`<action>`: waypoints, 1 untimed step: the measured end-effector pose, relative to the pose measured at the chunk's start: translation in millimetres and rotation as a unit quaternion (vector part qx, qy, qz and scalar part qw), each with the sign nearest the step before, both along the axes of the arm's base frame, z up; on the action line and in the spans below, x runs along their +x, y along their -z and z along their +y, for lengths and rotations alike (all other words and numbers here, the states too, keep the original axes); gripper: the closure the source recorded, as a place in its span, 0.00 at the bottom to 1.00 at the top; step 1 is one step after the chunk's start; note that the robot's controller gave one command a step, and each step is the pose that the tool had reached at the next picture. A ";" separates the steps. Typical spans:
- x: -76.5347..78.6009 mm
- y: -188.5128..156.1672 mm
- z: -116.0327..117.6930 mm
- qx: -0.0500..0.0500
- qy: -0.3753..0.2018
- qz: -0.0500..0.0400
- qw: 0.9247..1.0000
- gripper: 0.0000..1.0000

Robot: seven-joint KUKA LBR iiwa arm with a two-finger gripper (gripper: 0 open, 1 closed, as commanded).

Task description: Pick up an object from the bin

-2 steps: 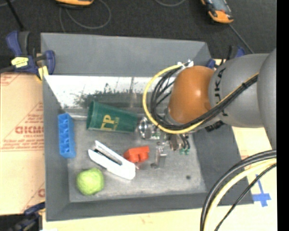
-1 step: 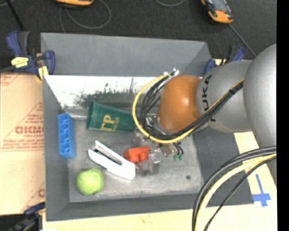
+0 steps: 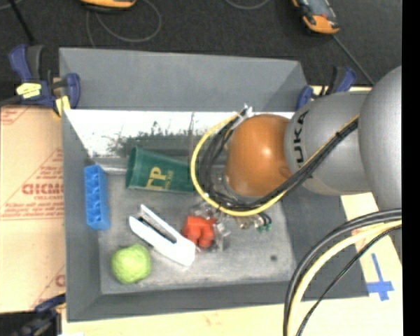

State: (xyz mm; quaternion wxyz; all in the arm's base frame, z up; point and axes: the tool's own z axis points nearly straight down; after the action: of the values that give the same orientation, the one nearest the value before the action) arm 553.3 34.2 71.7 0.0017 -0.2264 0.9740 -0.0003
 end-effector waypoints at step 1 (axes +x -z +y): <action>0.0 0.0 0.1 0.000 0.000 0.000 1.000 1.00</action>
Offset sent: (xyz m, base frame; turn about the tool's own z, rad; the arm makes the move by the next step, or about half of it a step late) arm -0.0306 -0.0132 0.1742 0.0204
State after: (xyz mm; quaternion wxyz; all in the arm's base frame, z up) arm 553.3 34.3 71.7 0.0017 -0.2262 0.9741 -0.0001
